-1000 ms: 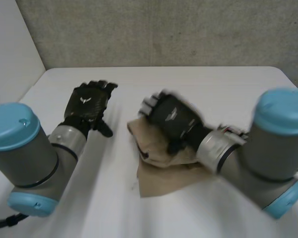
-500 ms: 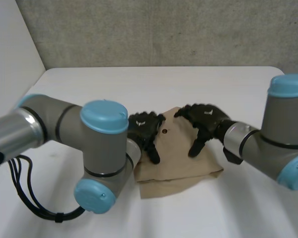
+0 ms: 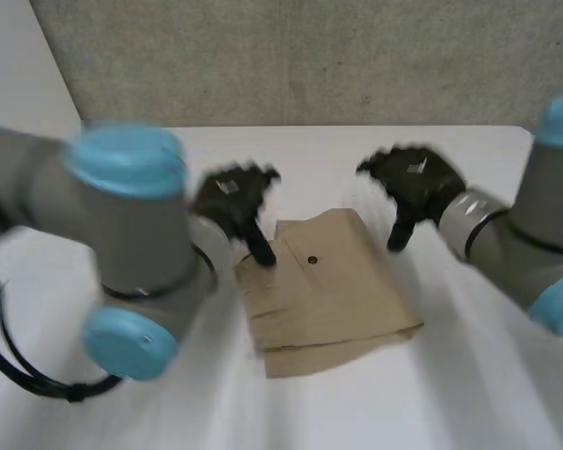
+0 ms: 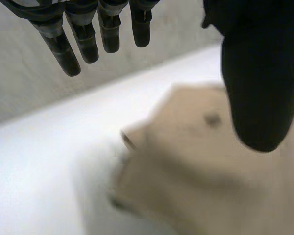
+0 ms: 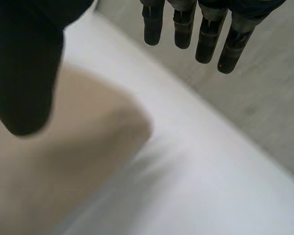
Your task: Fold the shorts.
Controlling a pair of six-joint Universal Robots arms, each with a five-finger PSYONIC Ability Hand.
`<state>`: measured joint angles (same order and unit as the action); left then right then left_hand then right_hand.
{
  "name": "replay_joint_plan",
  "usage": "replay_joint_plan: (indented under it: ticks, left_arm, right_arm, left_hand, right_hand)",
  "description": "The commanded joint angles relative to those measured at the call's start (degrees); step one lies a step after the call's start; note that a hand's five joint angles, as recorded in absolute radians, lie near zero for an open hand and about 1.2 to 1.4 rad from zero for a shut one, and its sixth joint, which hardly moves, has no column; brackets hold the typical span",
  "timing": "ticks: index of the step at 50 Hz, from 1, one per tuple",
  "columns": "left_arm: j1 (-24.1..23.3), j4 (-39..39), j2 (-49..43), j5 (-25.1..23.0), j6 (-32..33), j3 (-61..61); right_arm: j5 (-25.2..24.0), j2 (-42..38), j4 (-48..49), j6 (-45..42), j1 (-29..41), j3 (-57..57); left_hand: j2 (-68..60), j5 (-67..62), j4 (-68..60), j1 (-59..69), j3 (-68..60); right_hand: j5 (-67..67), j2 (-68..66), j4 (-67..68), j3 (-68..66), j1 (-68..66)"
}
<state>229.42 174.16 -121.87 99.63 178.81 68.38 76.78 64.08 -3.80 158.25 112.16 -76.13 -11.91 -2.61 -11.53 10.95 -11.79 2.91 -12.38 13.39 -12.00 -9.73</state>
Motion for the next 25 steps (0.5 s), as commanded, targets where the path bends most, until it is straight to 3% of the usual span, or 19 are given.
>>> replay_joint_plan:
  ticks: [1,8,25]
  left_arm:
    - [9.5,-5.2,15.5,-1.4,0.7,-1.2]
    - [18.2,-17.2,24.0,-6.6,1.9,-4.9]
    - [18.8,-15.9,26.2,-8.9,1.3,-0.5]
  right_arm:
    - [7.7,11.3,-1.0,9.6,-0.7,5.4]
    - [17.3,14.7,-8.1,7.5,-1.7,8.6]
    - [16.2,14.3,-7.6,6.7,-1.2,5.8]
  left_hand:
    - [0.0,0.7,-0.4,0.9,-0.1]
    - [1.9,2.6,1.5,-0.9,1.7]
    - [1.9,2.6,1.5,-1.0,1.8]
  right_hand:
    - [-2.9,2.4,-3.4,2.0,-0.3]
    - [-2.9,2.4,-3.4,2.0,-0.3]
    - [-2.9,2.4,-3.4,2.0,-0.3]
